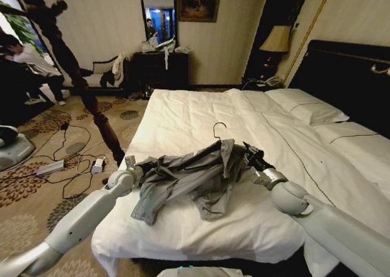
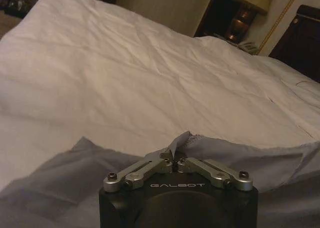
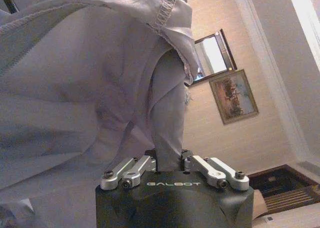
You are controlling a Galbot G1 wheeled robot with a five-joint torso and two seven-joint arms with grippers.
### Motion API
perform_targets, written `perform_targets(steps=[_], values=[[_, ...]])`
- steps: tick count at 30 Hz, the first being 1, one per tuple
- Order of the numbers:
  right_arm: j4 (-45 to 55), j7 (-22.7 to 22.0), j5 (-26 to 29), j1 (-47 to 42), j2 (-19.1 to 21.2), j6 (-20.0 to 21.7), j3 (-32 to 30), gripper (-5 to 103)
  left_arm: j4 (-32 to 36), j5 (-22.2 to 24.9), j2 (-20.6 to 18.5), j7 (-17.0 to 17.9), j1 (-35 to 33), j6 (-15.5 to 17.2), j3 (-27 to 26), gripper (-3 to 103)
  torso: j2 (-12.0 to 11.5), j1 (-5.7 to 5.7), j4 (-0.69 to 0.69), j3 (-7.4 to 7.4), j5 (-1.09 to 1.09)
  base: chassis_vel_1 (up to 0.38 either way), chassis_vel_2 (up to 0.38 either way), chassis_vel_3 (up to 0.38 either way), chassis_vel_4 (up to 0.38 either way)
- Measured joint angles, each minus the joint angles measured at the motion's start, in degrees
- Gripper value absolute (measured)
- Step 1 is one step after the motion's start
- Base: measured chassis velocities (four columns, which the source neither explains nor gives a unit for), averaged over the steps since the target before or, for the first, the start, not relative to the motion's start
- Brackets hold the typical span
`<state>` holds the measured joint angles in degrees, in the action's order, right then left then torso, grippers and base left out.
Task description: Pick up the clothes from the bed and hang them on the clothes hanger.
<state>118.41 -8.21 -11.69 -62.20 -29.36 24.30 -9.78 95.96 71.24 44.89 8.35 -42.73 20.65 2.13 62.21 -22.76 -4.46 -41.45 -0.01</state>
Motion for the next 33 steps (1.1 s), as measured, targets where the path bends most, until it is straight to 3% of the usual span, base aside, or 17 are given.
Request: perform_targets(steps=[26, 33], values=[[-3.00, -1.73, 10.38, 4.39, -3.89, 5.61, 3.57, 18, 16.61, 4.29, -8.16, 3.01, 5.98, -0.21, 1.08, 0, 0.00, 0.00, -0.01, 0.00, 0.01, 0.000, 0.000, 0.000, 0.000], [-4.22, -2.08, 13.84, 9.38, -6.04, 8.17, 8.17, 18, 21.08, 5.49, -9.37, 4.54, 9.40, 0.46, 4.88, 0, 0.00, 0.00, 0.01, 0.00, 0.01, 0.000, 0.000, 0.000, 0.000]])
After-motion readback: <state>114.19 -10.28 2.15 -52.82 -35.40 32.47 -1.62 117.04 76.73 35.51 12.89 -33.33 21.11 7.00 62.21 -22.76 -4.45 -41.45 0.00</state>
